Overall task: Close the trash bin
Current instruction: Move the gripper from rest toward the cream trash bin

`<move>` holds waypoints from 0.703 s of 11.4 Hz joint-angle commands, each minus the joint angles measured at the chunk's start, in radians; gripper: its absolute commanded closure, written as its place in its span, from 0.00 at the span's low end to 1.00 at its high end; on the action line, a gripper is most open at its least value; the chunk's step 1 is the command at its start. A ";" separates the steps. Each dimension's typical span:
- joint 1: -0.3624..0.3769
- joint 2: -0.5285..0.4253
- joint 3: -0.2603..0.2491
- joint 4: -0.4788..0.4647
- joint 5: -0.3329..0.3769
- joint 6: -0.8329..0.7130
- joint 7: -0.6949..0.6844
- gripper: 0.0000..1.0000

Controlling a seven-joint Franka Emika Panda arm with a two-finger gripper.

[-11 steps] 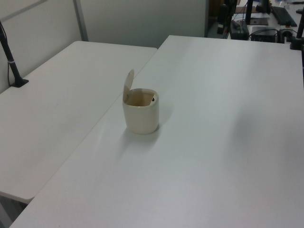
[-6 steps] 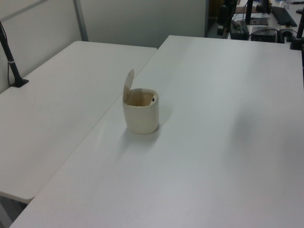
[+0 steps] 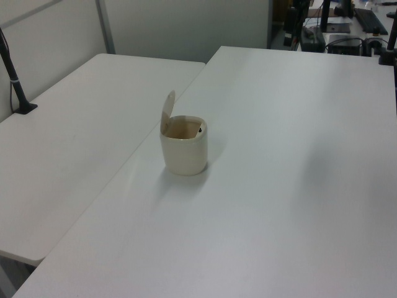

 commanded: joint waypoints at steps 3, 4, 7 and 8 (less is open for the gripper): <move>0.089 0.056 -0.002 0.019 -0.026 0.016 0.143 0.11; 0.106 0.069 -0.001 0.022 -0.029 0.043 0.168 0.24; 0.156 0.122 -0.001 0.025 -0.015 0.230 0.491 0.95; 0.189 0.156 -0.001 0.025 -0.029 0.292 0.559 1.00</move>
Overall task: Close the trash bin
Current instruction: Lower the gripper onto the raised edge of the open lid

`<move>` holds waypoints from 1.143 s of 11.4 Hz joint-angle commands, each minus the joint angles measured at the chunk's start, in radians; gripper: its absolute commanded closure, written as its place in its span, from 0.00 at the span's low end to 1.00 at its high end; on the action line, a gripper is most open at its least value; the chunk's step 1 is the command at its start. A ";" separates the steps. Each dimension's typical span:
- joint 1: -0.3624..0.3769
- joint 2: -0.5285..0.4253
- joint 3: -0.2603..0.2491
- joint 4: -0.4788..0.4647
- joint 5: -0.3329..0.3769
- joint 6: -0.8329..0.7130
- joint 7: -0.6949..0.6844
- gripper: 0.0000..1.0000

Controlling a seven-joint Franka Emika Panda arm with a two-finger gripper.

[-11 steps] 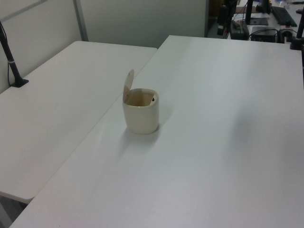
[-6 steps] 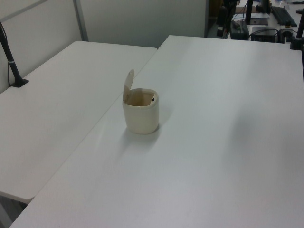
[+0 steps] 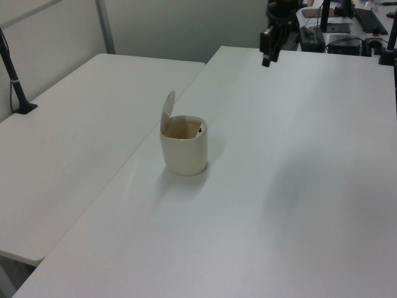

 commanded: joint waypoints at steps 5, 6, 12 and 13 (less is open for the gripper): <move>0.103 0.248 0.015 0.190 -0.010 0.334 0.491 1.00; 0.115 0.262 0.015 0.190 -0.010 0.392 0.531 1.00; 0.148 0.388 0.006 0.231 -0.016 0.724 0.677 1.00; 0.148 0.399 0.003 0.231 -0.016 0.769 0.703 1.00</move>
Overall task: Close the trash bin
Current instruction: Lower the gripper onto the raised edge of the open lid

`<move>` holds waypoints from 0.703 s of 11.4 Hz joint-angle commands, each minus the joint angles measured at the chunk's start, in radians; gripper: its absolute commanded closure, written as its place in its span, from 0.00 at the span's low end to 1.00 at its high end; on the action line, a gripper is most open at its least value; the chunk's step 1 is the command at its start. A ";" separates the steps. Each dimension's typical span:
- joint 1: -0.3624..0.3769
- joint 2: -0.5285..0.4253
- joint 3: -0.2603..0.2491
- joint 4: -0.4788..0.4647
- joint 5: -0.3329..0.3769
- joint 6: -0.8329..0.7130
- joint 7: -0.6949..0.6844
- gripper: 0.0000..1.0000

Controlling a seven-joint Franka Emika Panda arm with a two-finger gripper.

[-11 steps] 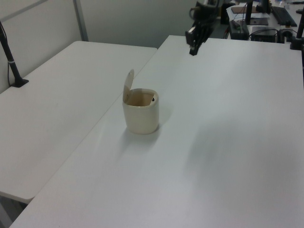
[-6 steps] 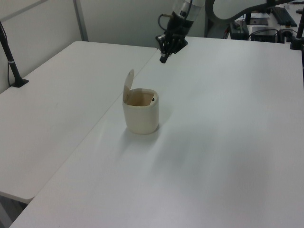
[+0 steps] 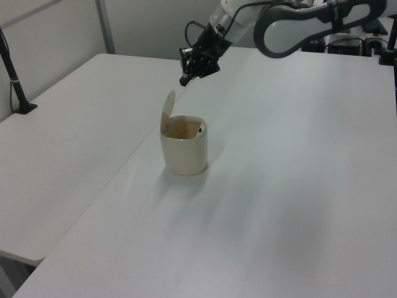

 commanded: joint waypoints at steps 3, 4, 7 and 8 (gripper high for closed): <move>0.014 0.087 -0.017 0.032 -0.017 0.201 0.087 1.00; 0.014 0.096 -0.017 0.035 -0.017 0.212 0.090 1.00; 0.013 0.145 -0.023 0.082 -0.017 0.258 0.096 1.00; 0.013 0.156 -0.025 0.088 -0.017 0.261 0.101 1.00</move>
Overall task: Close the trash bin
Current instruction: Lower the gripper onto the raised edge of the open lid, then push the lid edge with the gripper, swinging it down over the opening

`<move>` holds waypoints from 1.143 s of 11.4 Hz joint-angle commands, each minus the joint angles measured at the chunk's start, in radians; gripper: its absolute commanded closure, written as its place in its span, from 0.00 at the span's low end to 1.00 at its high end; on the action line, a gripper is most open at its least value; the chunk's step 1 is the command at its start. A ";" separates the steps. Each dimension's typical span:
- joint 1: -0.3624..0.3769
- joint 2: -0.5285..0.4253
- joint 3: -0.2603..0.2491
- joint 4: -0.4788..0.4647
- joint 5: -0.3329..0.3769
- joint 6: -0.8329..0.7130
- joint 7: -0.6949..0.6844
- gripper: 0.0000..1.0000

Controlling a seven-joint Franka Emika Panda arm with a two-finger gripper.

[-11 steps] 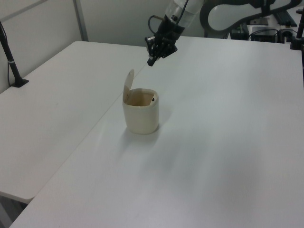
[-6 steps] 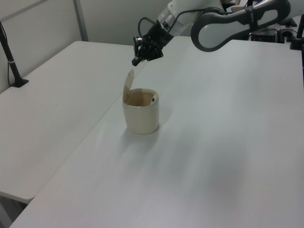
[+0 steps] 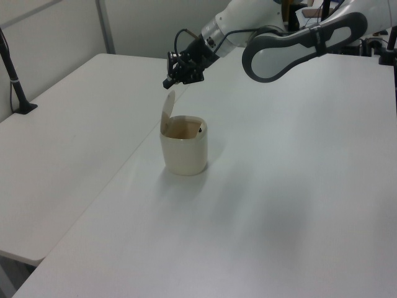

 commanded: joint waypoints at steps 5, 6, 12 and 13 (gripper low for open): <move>0.020 0.058 -0.021 0.045 -0.023 0.039 0.036 1.00; 0.022 0.050 -0.021 0.035 -0.033 0.039 0.036 1.00; 0.017 -0.048 -0.015 -0.083 -0.069 0.032 0.033 1.00; 0.016 -0.051 -0.013 -0.093 -0.078 0.031 0.033 1.00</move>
